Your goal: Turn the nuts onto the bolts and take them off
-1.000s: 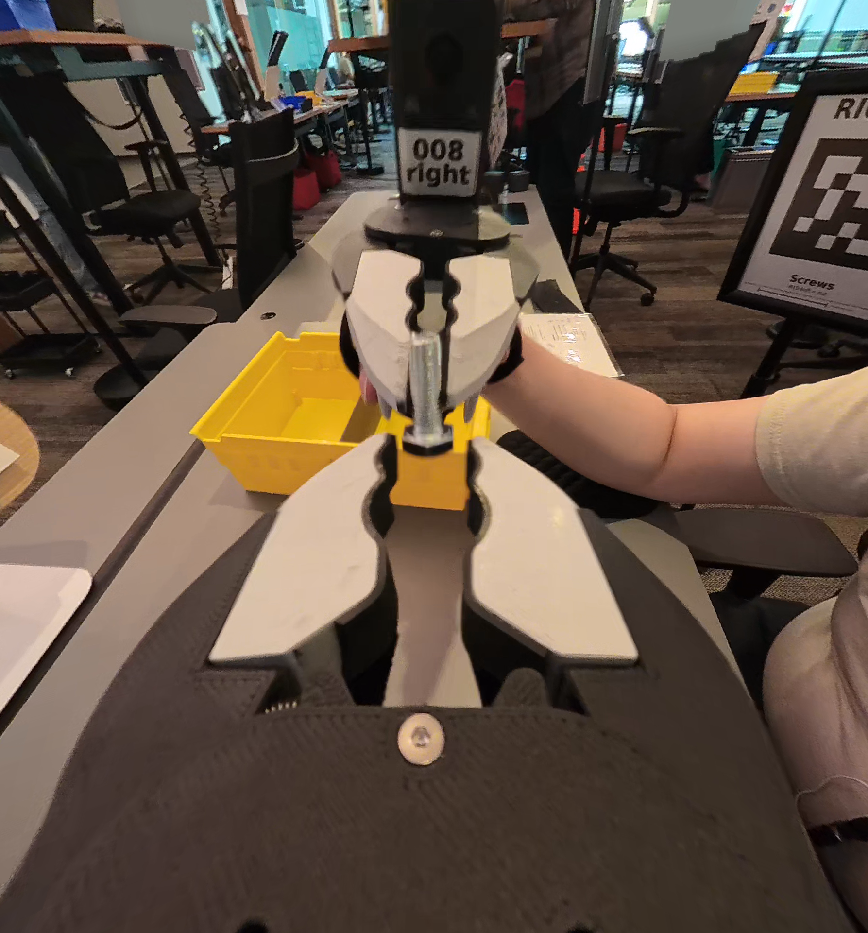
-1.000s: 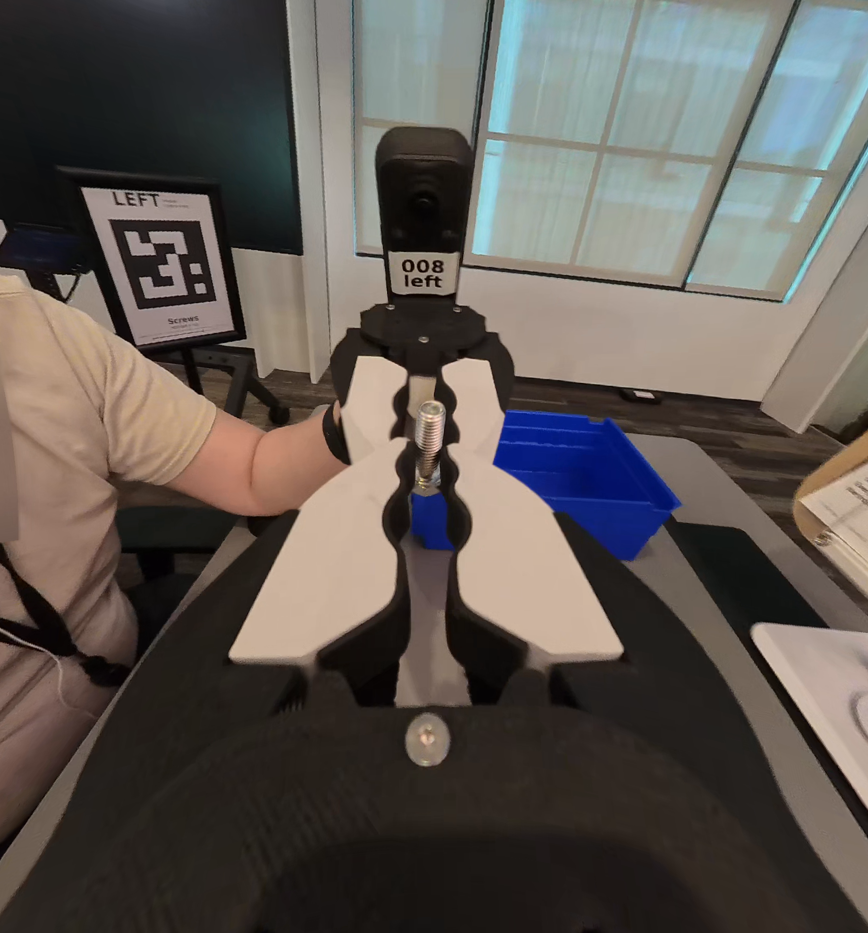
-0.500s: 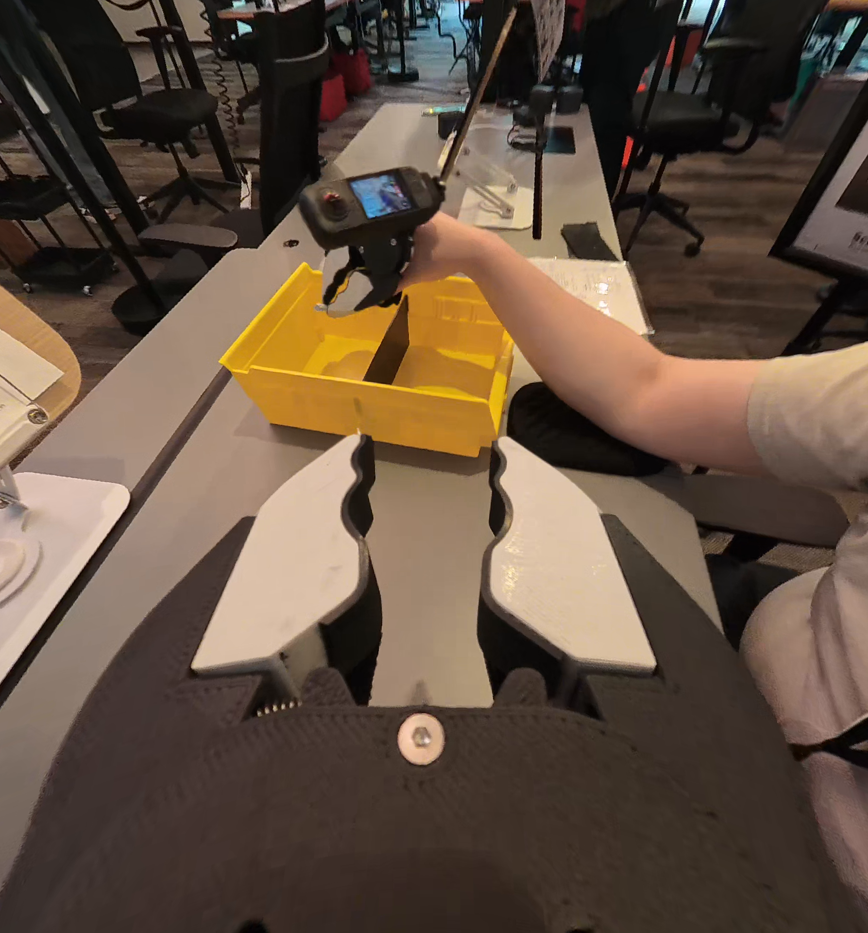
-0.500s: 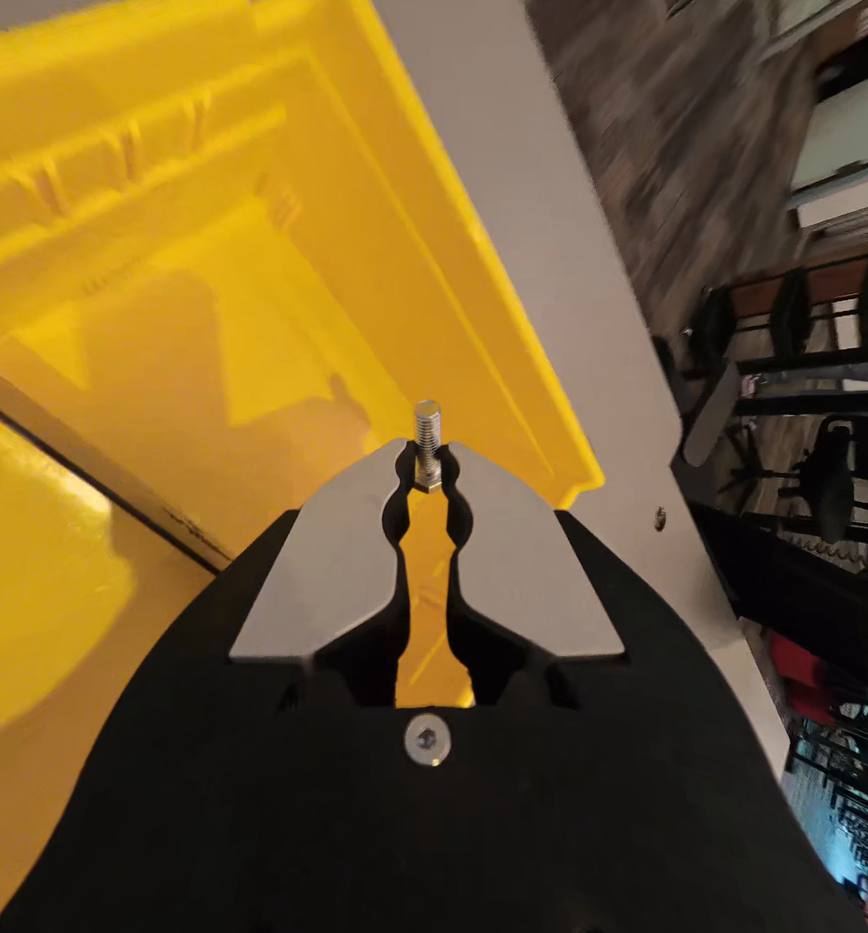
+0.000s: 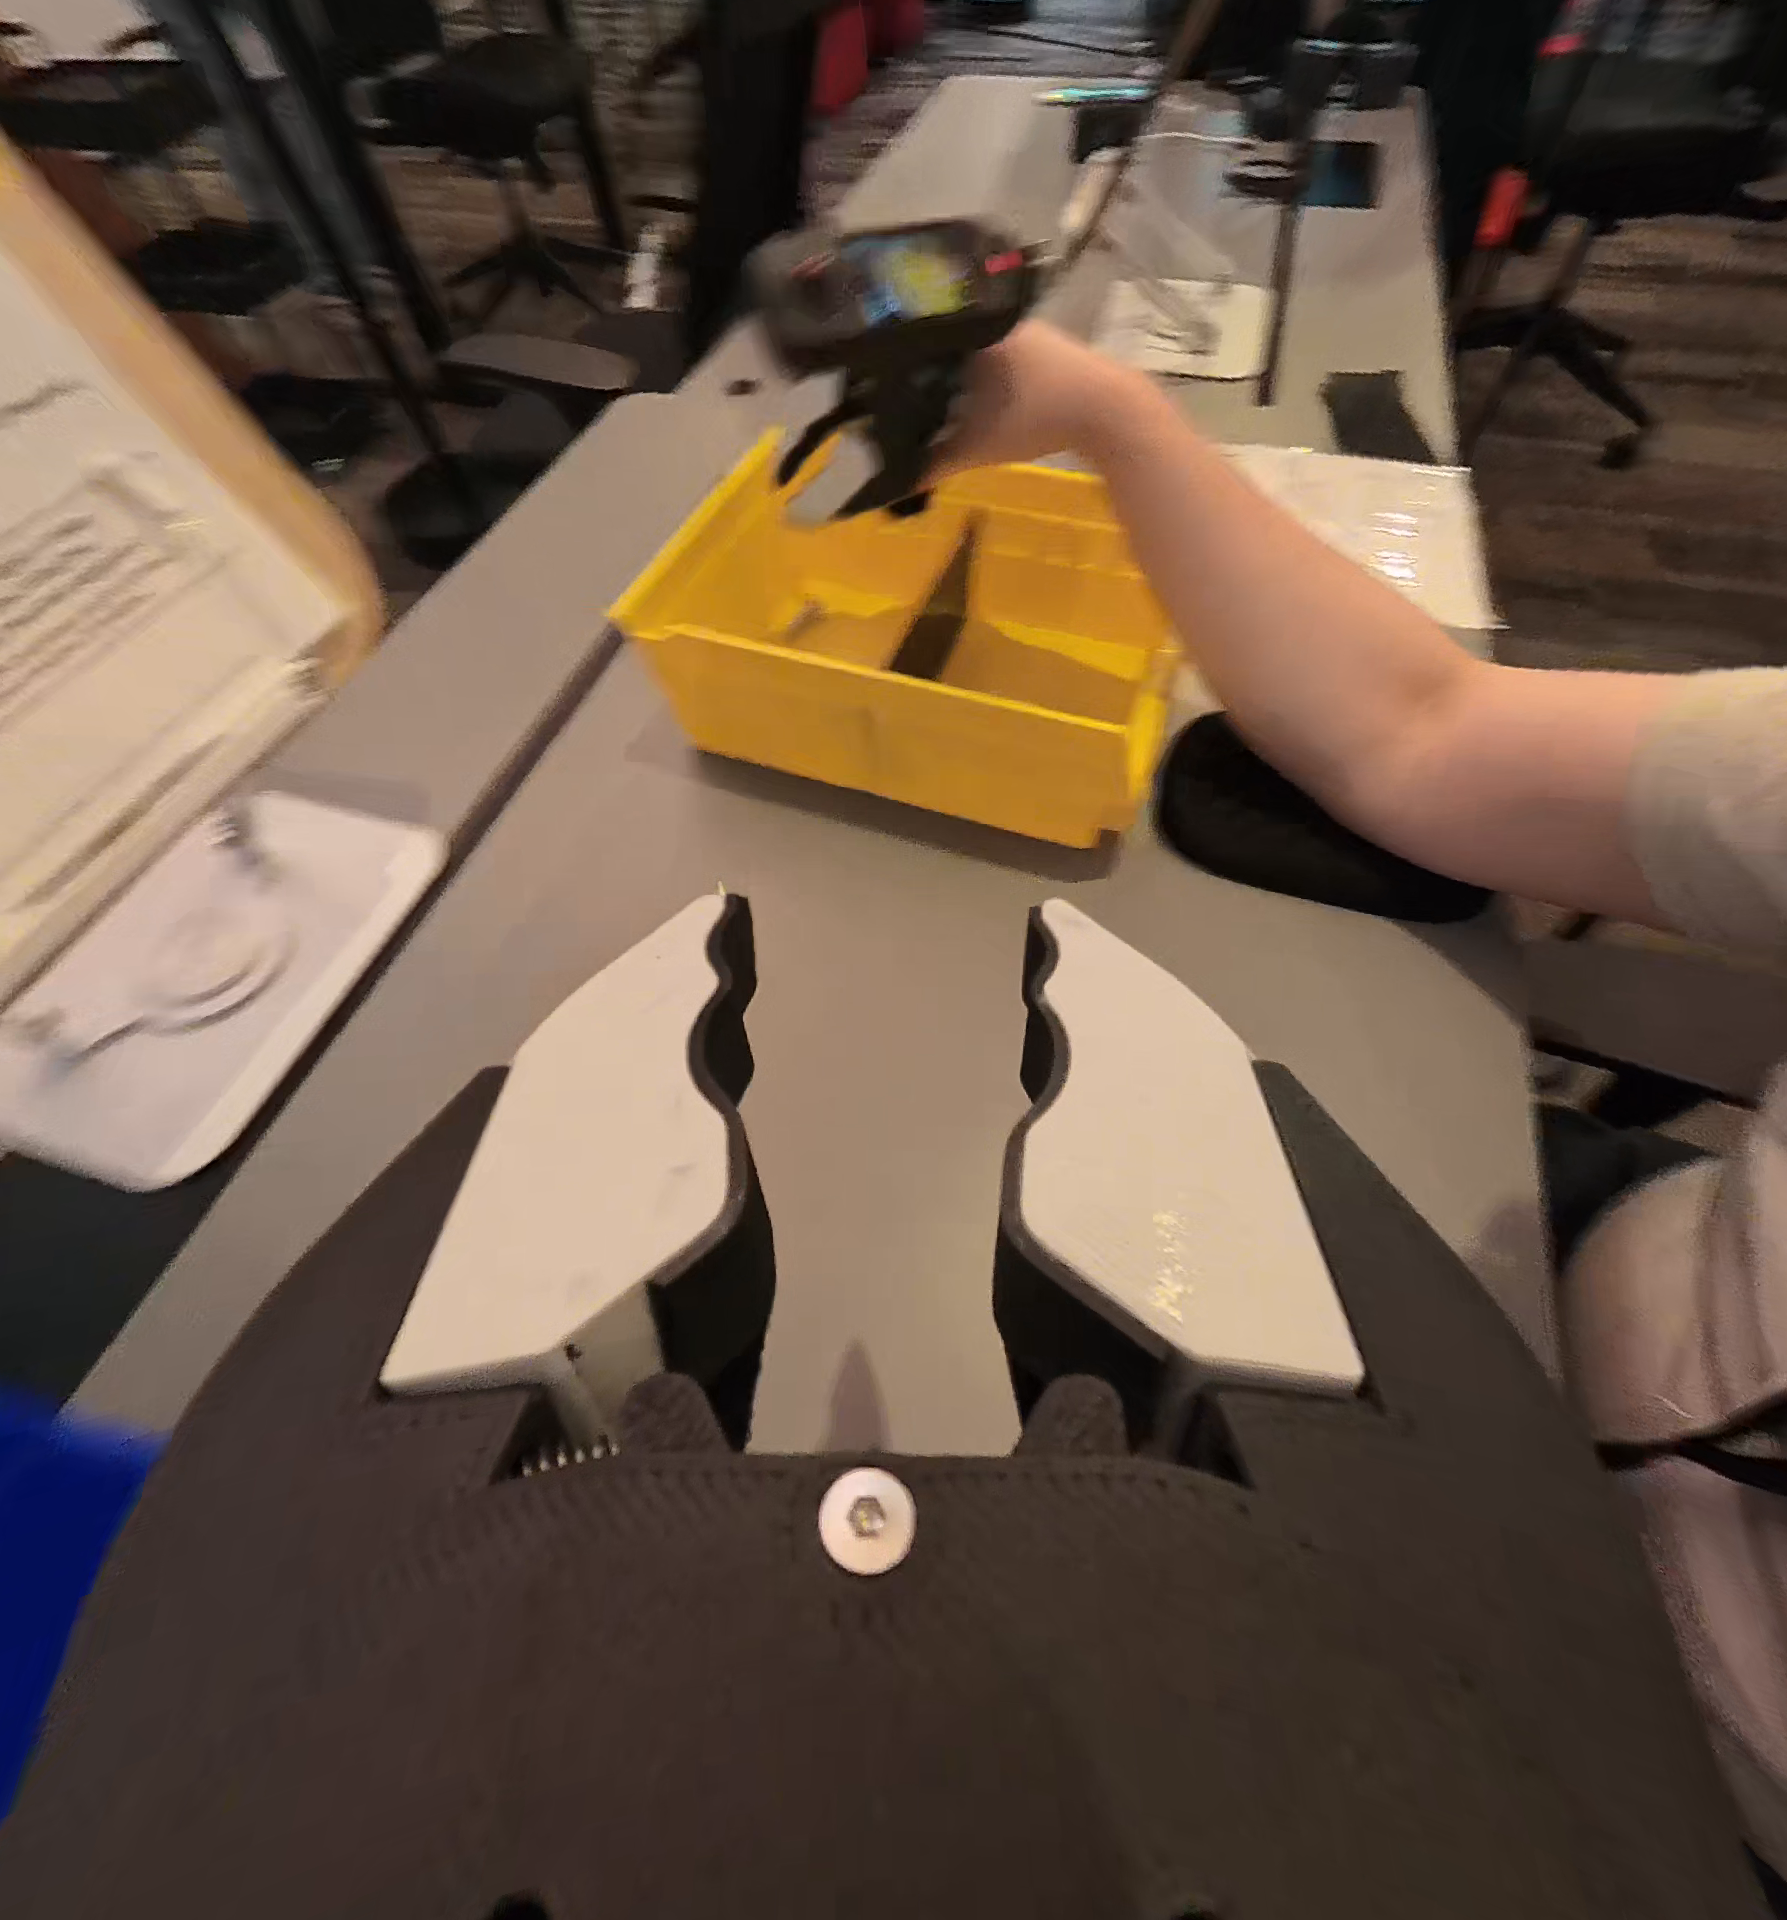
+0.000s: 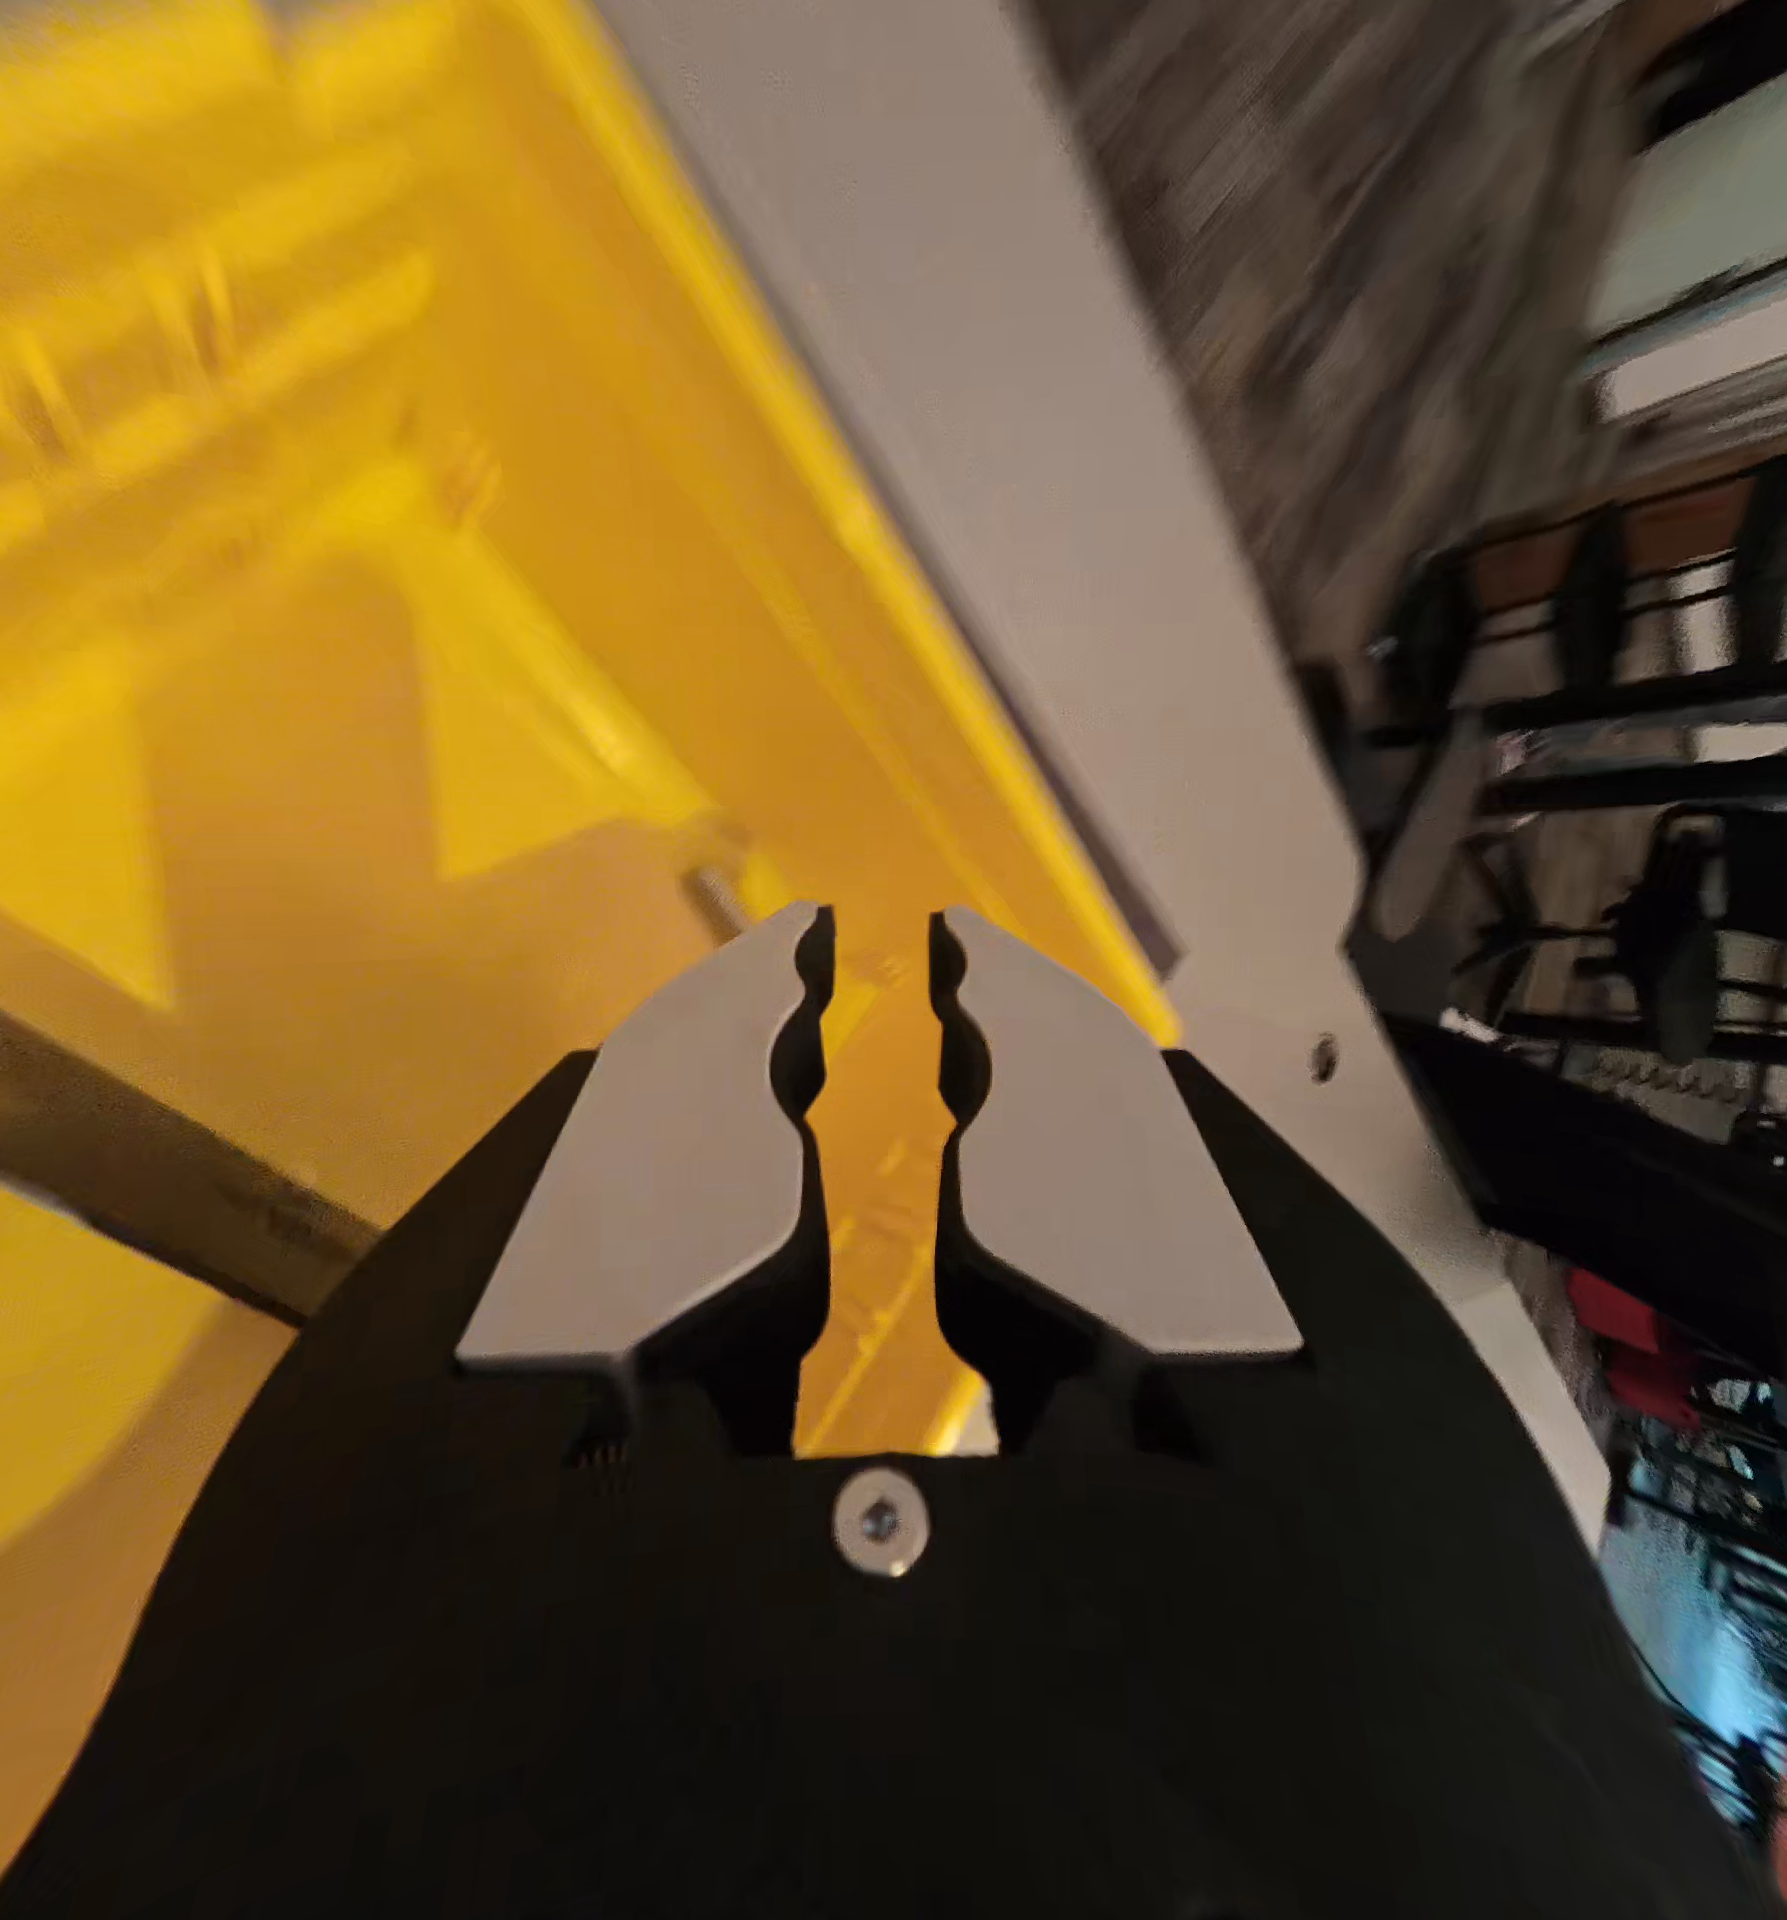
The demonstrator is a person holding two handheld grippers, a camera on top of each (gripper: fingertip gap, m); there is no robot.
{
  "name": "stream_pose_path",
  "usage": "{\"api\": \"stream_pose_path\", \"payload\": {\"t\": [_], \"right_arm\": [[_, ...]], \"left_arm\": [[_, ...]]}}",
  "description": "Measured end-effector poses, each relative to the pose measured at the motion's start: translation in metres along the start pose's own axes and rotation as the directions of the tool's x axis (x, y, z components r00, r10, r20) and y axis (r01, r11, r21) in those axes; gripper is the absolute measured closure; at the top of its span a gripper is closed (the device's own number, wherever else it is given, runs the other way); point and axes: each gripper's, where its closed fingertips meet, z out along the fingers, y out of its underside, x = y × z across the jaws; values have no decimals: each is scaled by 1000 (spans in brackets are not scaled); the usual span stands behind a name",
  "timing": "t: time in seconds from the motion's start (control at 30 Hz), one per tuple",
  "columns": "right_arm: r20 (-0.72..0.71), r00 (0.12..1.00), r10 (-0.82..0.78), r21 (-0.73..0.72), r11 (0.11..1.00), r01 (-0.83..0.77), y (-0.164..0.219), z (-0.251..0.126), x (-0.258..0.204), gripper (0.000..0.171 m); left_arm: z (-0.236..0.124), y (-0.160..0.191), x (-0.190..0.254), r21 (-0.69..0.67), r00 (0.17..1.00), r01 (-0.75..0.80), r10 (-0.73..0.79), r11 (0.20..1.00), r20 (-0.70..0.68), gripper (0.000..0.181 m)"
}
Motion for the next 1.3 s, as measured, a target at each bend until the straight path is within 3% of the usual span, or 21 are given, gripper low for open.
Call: {"api": "stream_pose_path", "payload": {"t": [0.1, 0.23, 0.37, 0.47, 0.53, 0.67, 0.93, 1.3], "right_arm": [[-172, 977, 125, 286, 956, -72, -51, -66, 38, 144], [-213, 929, 301, 641, 761, -100, -111, -160, 50, 131], [-190, 923, 335, 725, 682, -98, -138, -202, 36, 127], [-225, 934, 276, 703, 710, -41, -148, -206, 22, 126], [-246, 938, 246, 676, 737, -16, -151, -203, 17, 126], [-237, 951, 197, 637, 771, -1, -153, -190, 8, 125], [-246, 955, 165, 582, 813, 10, -148, -178, 6, 123], [-263, 956, 129, 553, 832, 40, -143, -177, 5, 122]], "left_arm": [[-42, 29, -56, -80, 957, 78, -52, 994, 286, 130], [-91, 114, -105, -312, 849, 327, -133, 892, 511, 129], [-117, 195, -123, -492, 797, 519, -189, 699, 573, 139], [-115, 232, -118, -519, 762, 634, -351, 573, 544, 140], [-107, 240, -119, -506, 740, 670, -435, 543, 513, 140], [-99, 262, -127, -531, 704, 710, -451, 462, 549, 141], [-75, 294, -123, -565, 589, 794, -514, 225, 624, 149], [-70, 303, -133, -520, 529, 839, -469, 162, 708, 151]]}}
